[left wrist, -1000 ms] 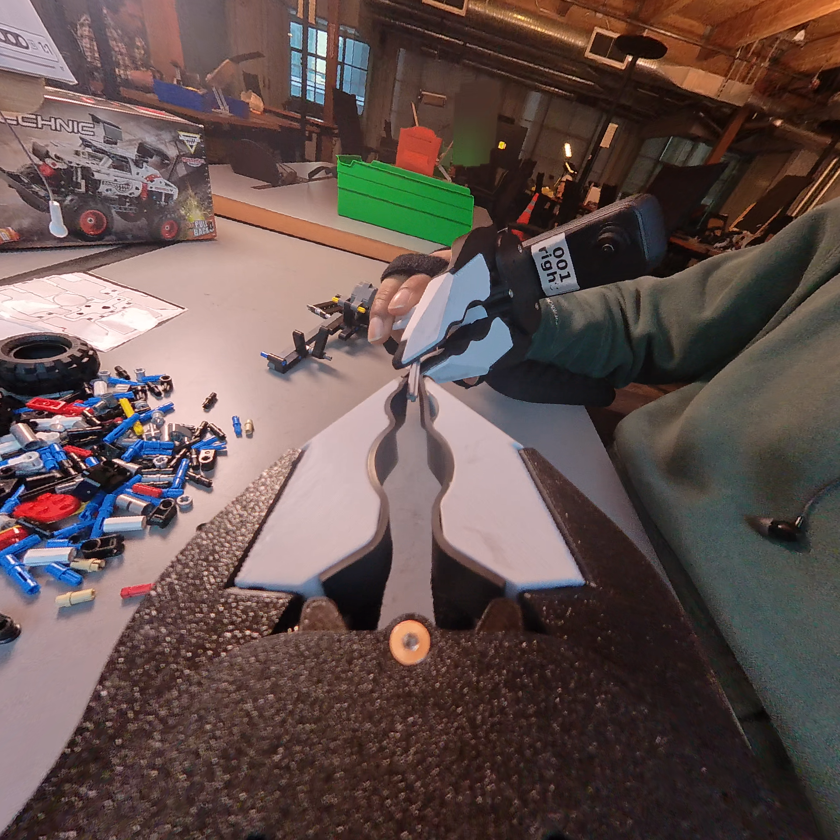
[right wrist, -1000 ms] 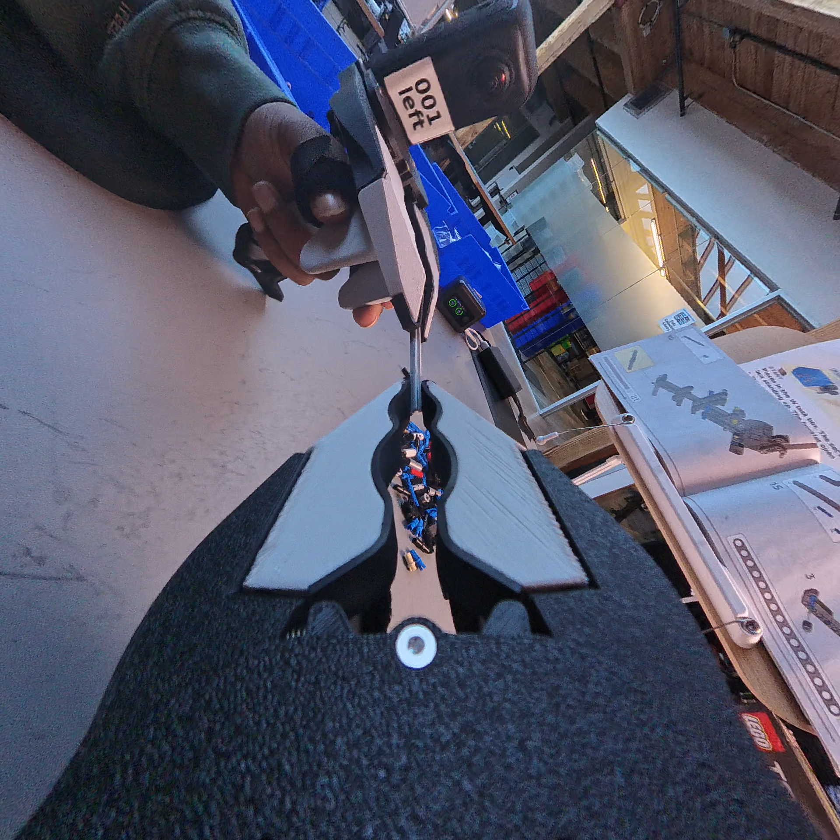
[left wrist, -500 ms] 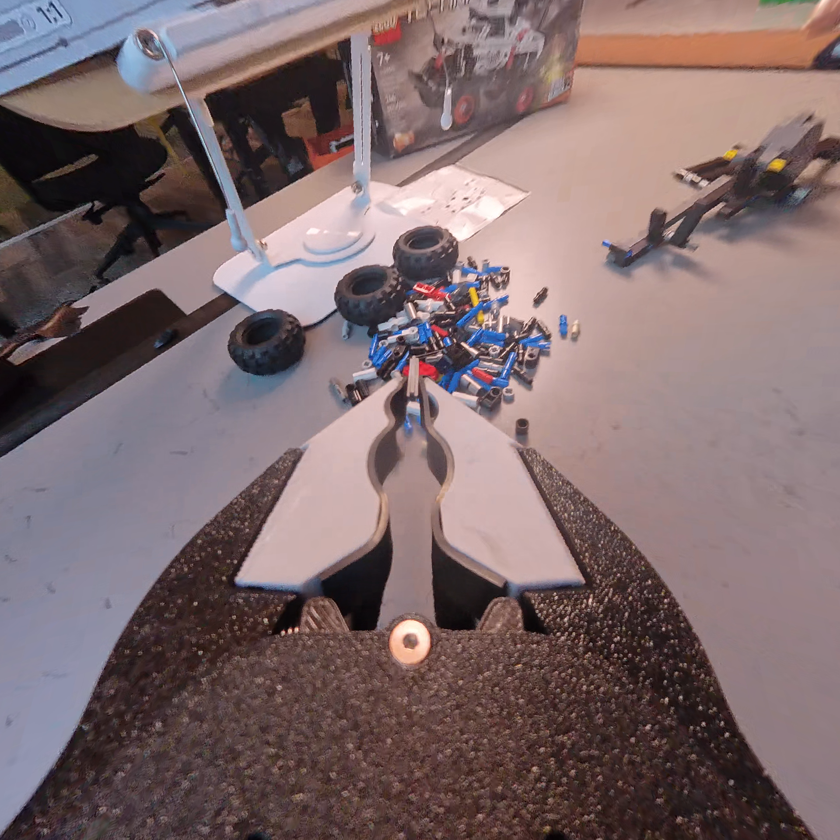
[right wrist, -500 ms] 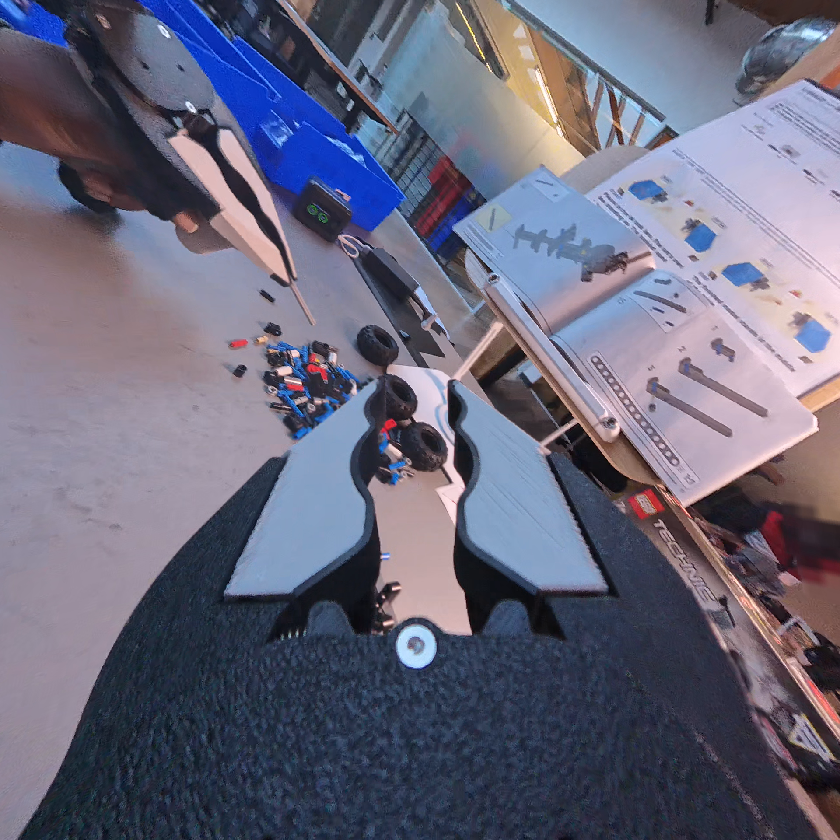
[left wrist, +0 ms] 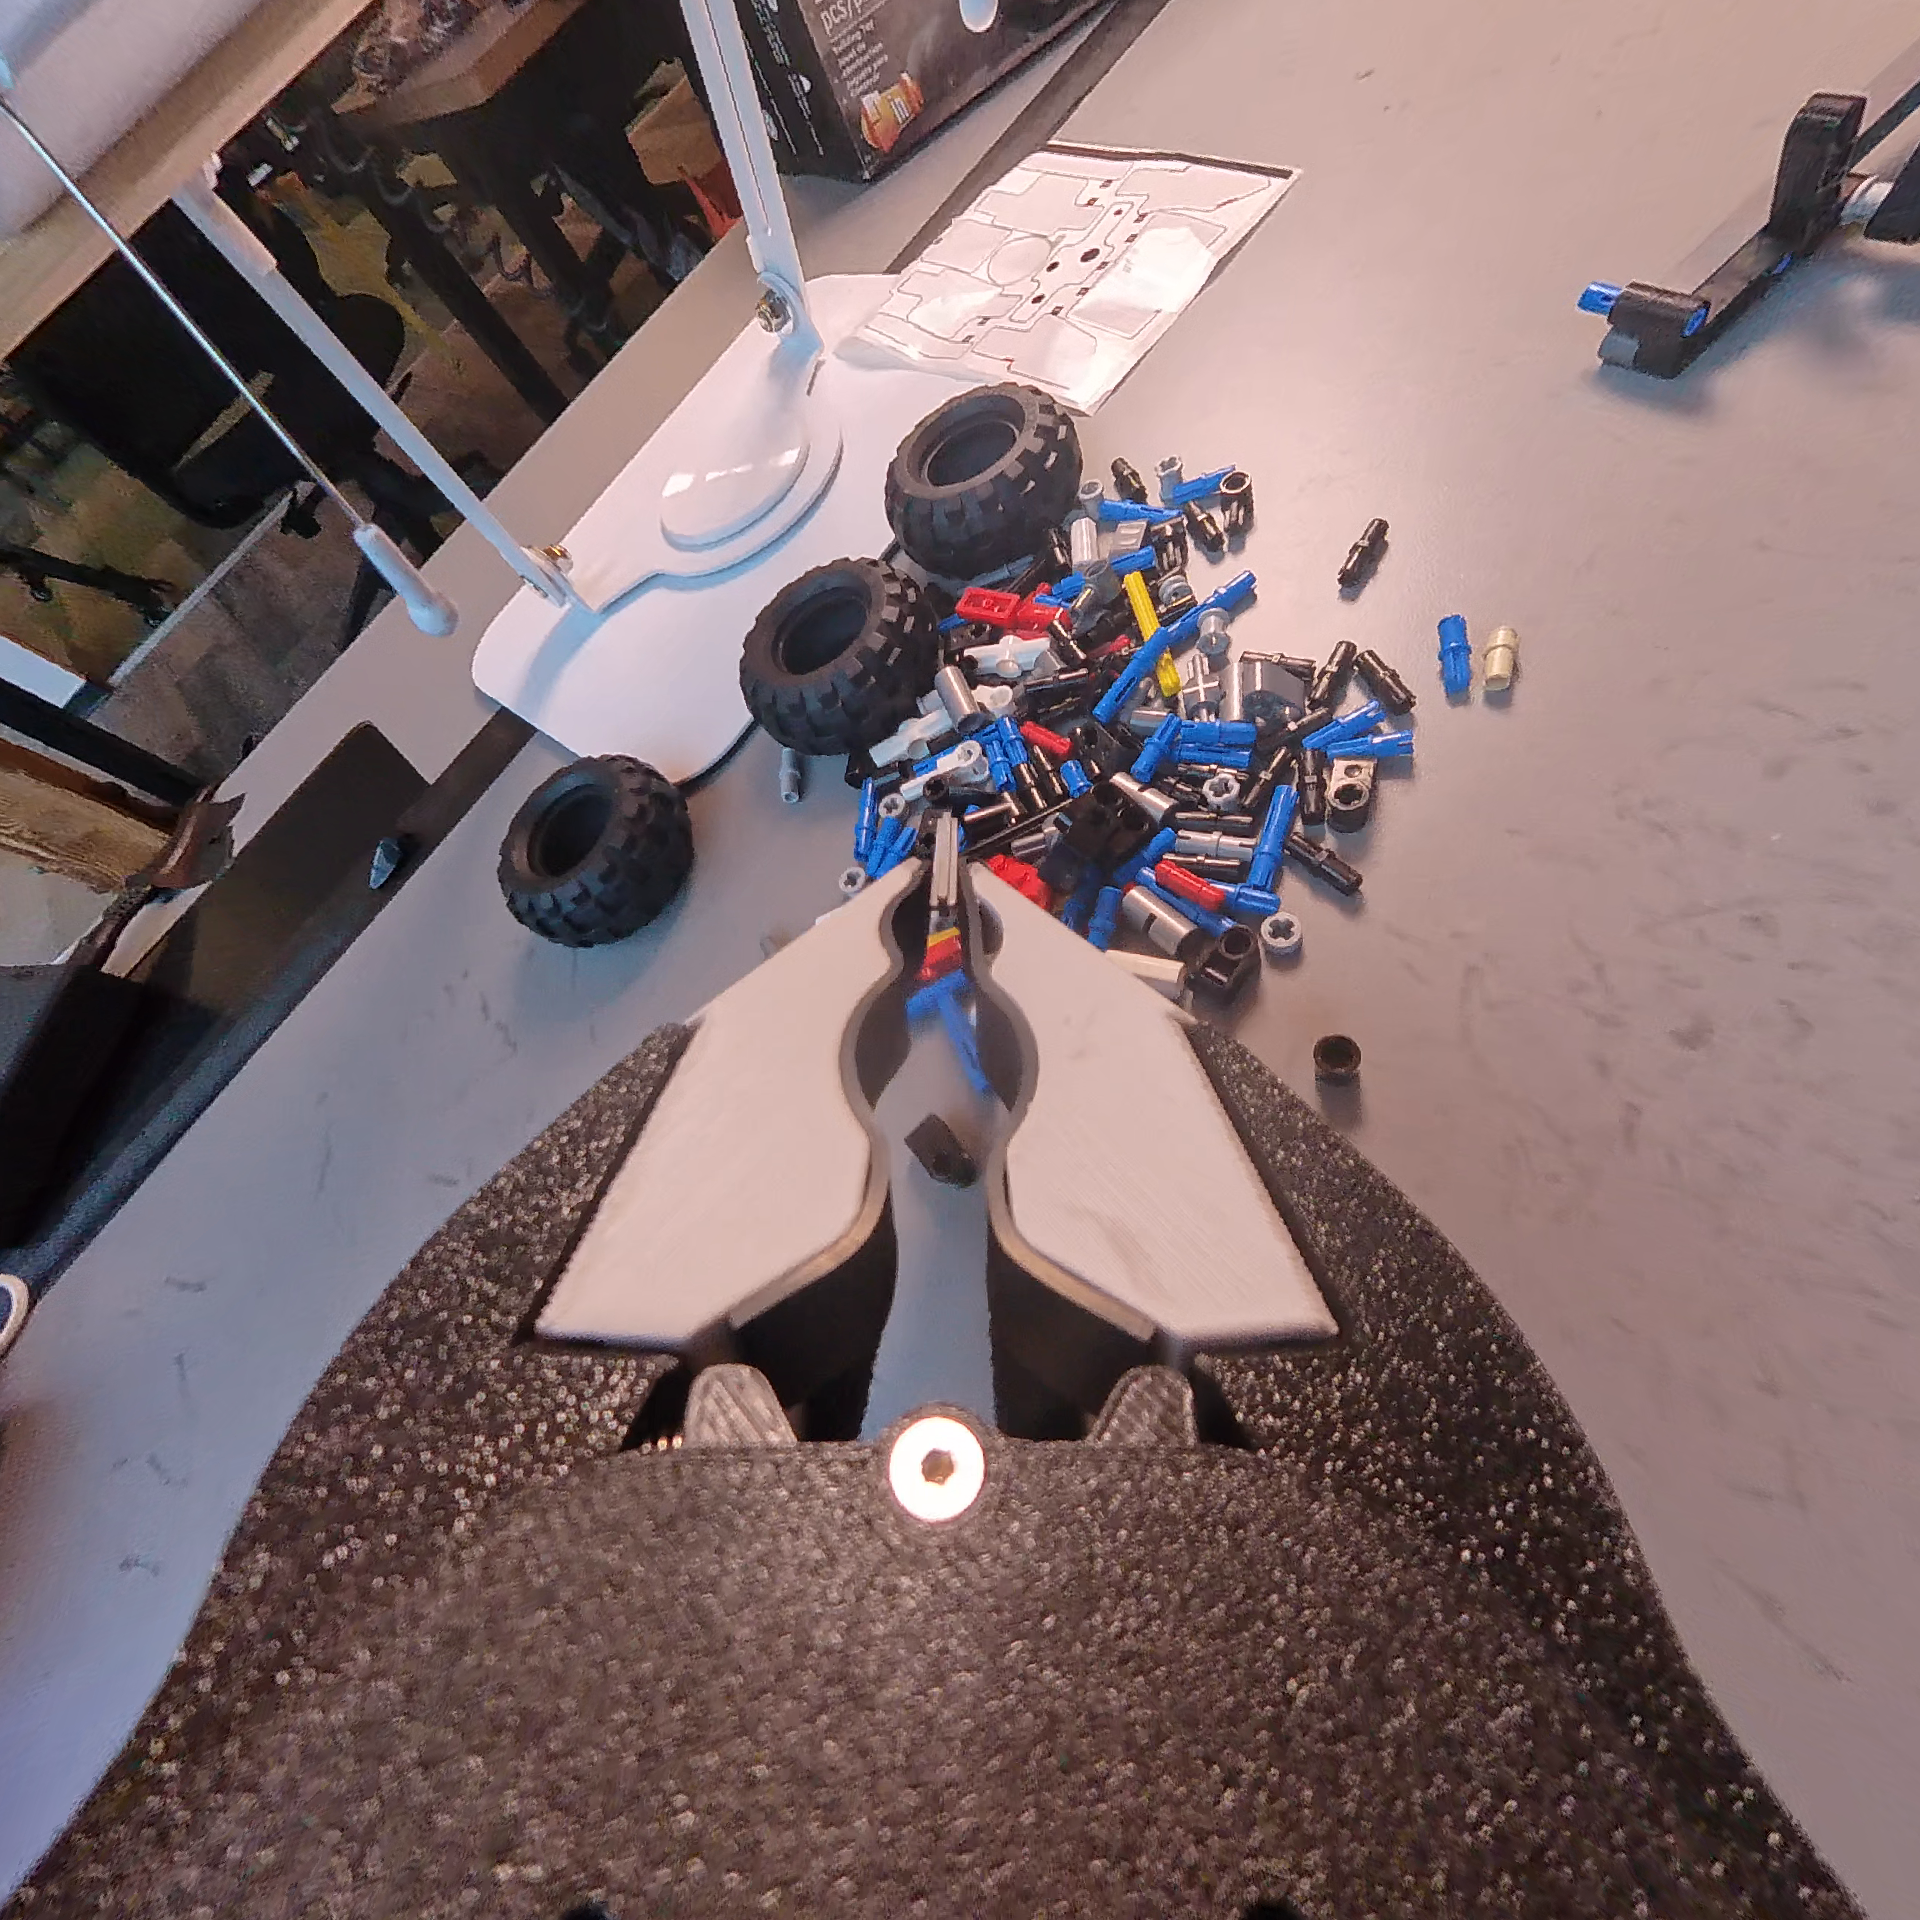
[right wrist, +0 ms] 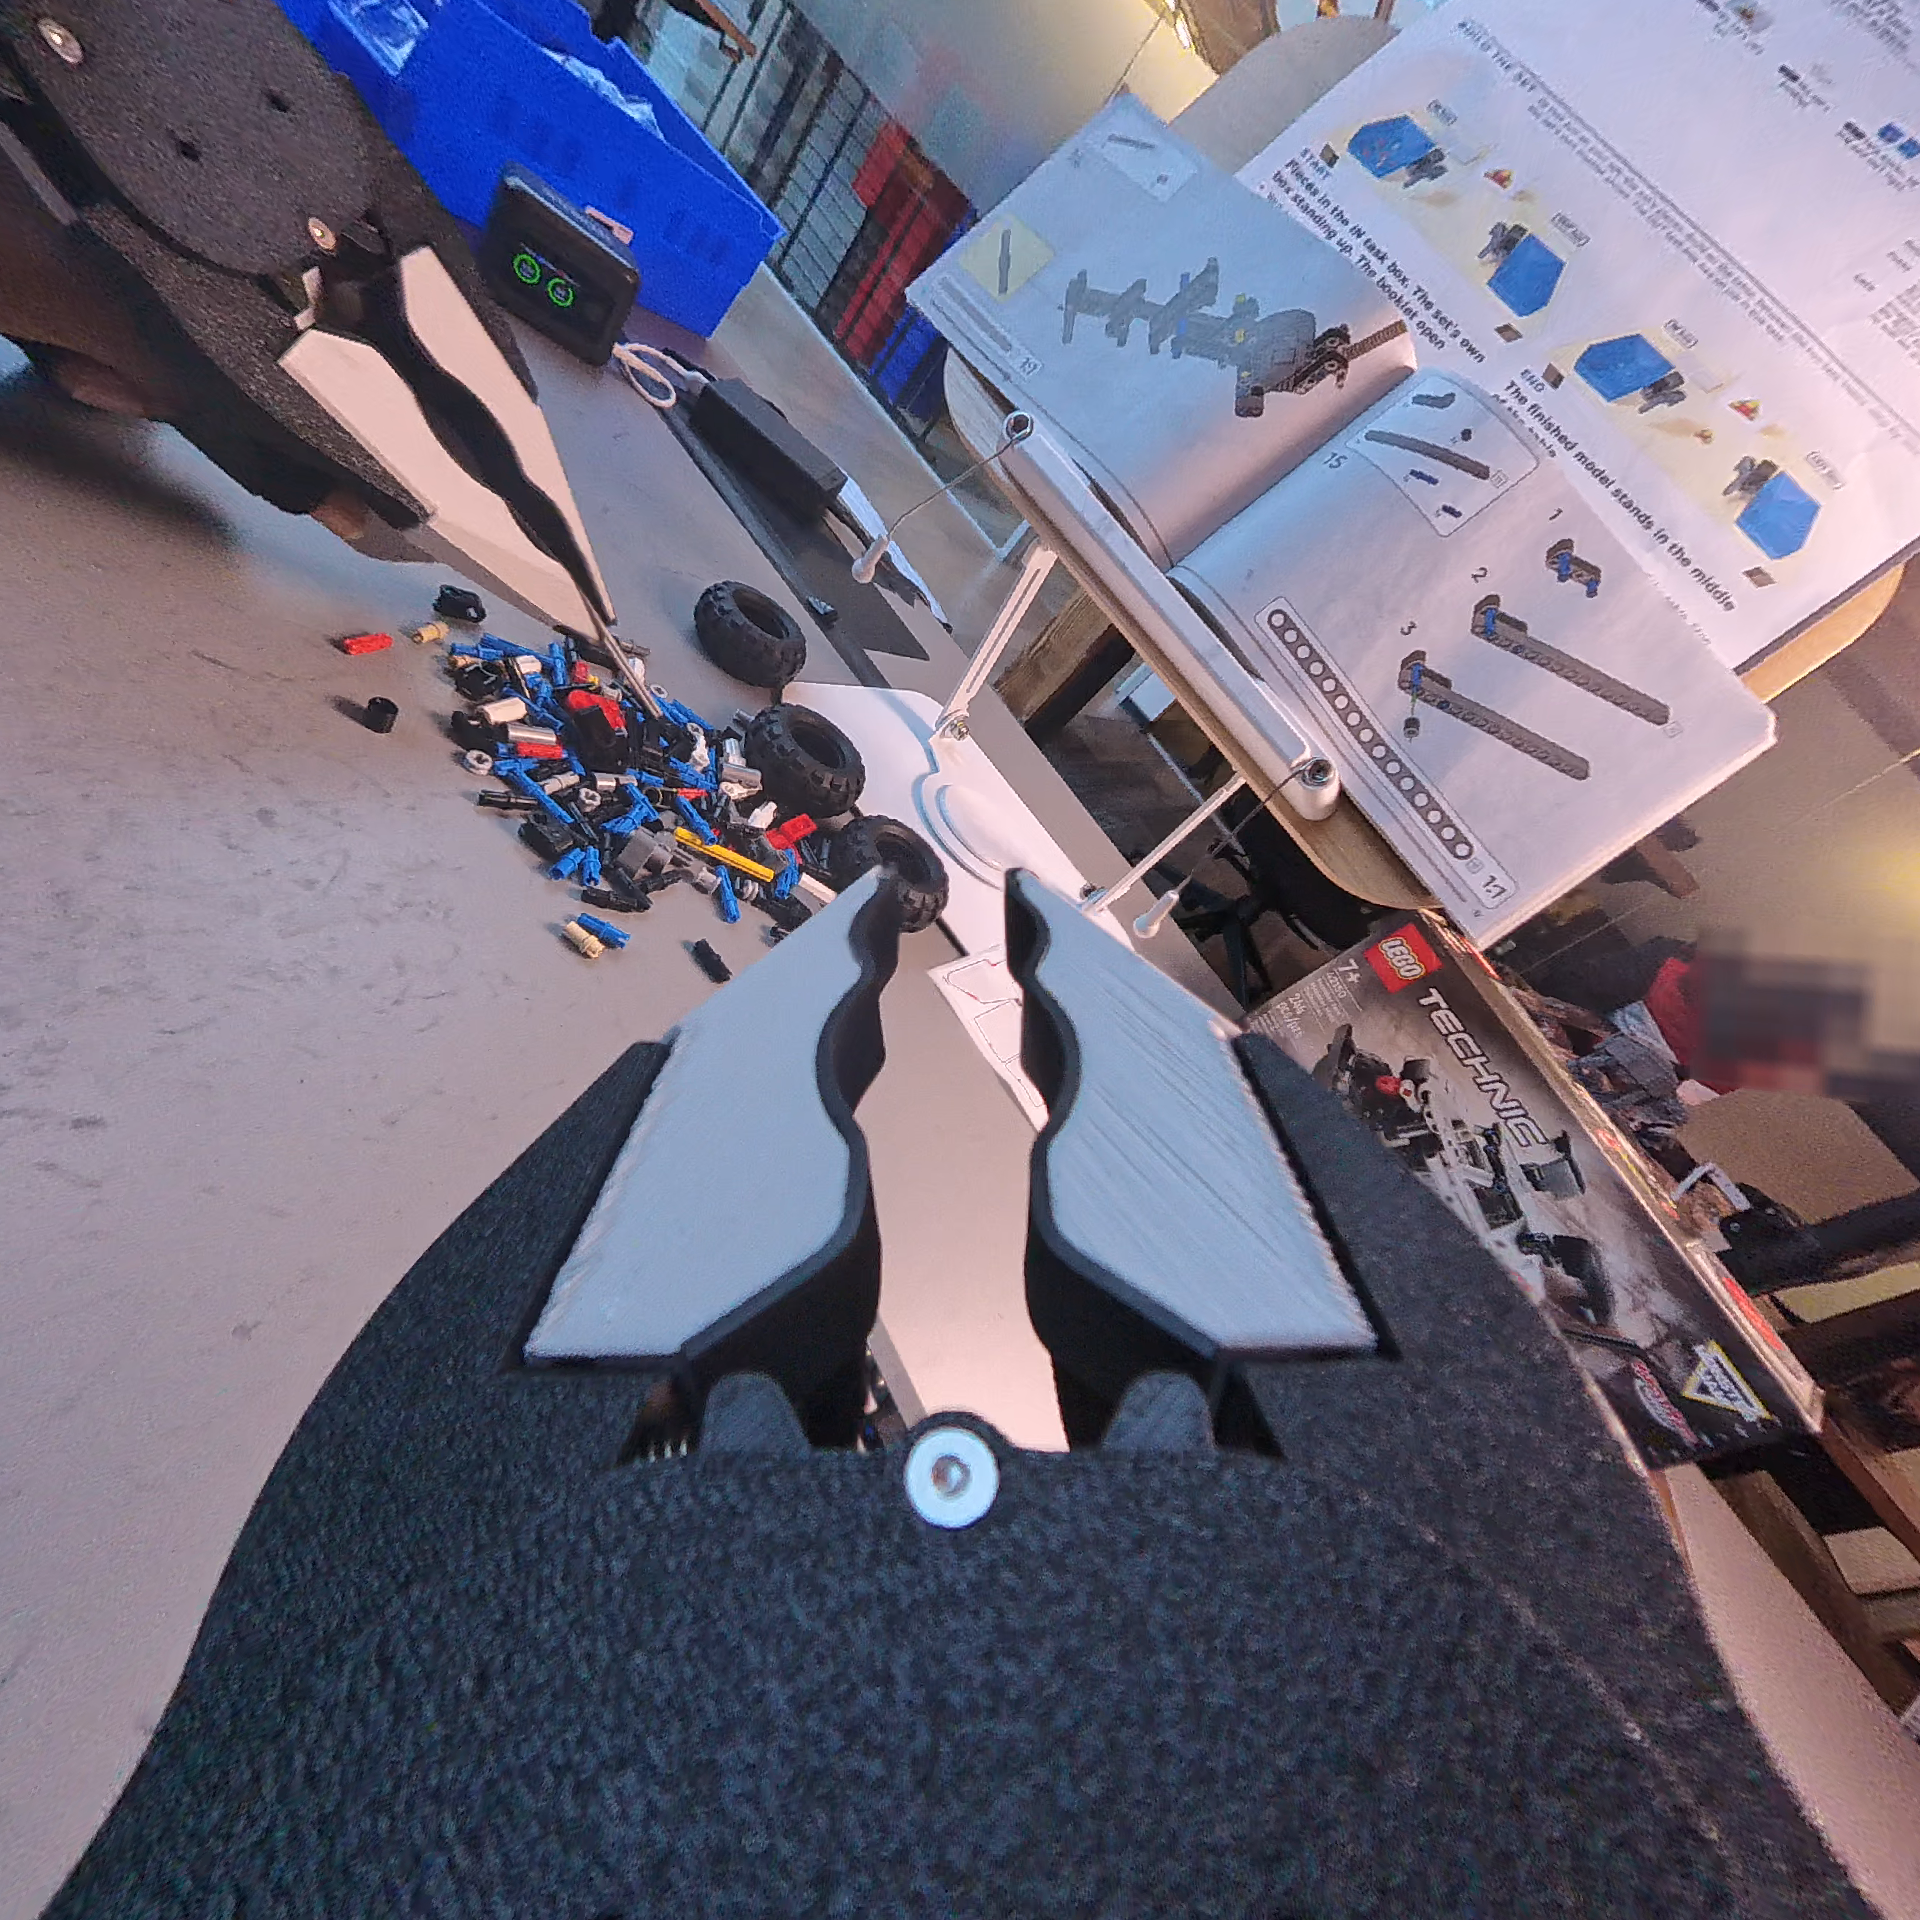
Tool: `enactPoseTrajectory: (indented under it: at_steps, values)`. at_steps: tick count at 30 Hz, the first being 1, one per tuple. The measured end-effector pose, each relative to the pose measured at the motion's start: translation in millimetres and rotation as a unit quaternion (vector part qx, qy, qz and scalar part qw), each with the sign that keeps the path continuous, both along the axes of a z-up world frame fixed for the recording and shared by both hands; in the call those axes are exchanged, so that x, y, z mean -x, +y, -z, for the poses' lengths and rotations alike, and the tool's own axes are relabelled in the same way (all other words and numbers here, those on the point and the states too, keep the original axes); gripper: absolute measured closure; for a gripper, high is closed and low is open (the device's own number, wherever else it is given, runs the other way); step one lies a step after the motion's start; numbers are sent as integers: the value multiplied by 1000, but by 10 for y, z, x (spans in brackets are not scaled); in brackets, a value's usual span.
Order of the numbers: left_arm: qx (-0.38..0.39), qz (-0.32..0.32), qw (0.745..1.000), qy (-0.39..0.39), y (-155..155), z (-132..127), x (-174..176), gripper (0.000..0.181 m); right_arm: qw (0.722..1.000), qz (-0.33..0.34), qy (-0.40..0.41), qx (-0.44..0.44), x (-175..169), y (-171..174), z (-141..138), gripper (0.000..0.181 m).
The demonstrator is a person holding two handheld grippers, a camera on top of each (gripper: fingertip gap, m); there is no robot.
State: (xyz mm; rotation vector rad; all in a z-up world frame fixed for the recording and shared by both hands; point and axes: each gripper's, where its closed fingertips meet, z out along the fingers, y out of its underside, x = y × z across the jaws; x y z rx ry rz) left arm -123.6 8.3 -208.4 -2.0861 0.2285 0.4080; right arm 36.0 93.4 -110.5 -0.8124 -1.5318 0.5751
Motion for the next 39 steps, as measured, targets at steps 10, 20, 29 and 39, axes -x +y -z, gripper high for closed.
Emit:
enactPoseTrajectory:
  at_steps: [10,20,29,39]
  values:
    - [-48,23,995,-82,-40,-231,-113,140,1000,3,-16,1,30,-2,89,161]
    - [-119,62,981,-138,-458,-693,-487,135,996,32,-59,56,-440,672,-334,165]
    - [-64,106,983,-136,-468,-385,-827,138,907,-5,-417,58,-664,588,969,121]
    - [-40,147,979,-134,-481,-254,-1074,142,883,-61,-465,-23,-609,246,1209,148]
